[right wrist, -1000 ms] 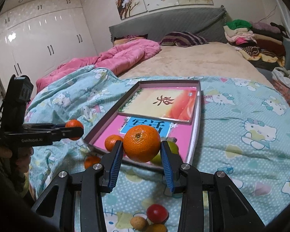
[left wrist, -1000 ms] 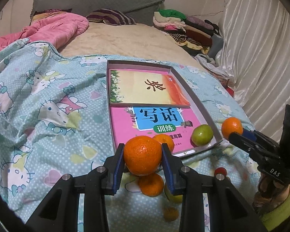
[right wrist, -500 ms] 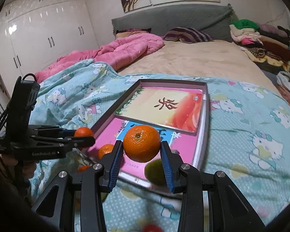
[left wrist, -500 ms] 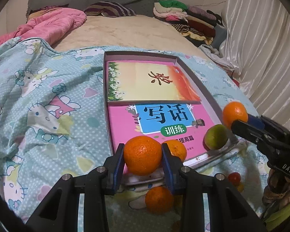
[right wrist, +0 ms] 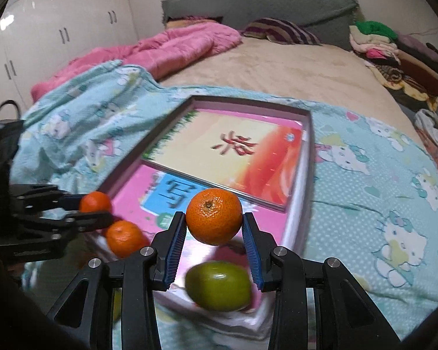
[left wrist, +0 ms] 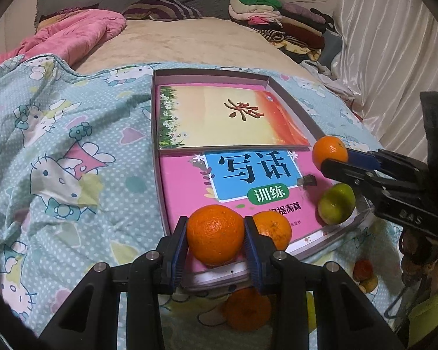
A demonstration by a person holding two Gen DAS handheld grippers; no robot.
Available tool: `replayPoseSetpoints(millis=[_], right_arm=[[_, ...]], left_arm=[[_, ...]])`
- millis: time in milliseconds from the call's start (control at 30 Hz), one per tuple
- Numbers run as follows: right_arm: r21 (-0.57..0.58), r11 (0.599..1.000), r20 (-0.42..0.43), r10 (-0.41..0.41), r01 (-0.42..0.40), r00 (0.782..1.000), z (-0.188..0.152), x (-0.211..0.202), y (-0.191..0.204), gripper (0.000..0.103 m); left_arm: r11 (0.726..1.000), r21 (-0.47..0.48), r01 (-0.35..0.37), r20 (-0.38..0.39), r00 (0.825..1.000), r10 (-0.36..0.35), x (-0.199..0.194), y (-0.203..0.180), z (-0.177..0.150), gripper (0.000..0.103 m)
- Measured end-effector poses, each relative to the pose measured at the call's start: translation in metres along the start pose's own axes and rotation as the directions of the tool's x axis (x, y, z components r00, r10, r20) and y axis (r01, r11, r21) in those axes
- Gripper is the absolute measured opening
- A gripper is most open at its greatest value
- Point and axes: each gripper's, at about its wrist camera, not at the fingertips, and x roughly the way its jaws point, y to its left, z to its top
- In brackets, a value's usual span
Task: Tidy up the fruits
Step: 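Carry both mandarins into the tray and open both tools to release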
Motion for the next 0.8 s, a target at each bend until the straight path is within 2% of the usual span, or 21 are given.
replayPoseSetpoints(millis=[433, 800], right_arm=[[-0.001, 0.998, -0.098, -0.066, 0.066, 0.993, -0.003, 0.02, -0.007, 0.041], [0.017, 0.998, -0.118, -0.061, 0.063, 0.991, -0.005, 0.022, -0.011, 0.041]], left_arm=[[1.0, 0.008, 0.011, -0.001, 1.0, -0.011, 0.003, -0.004, 0.0, 0.037], [1.0, 0.018, 0.01, -0.025, 1.0, -0.01, 0.011, -0.007, -0.003, 0.037]])
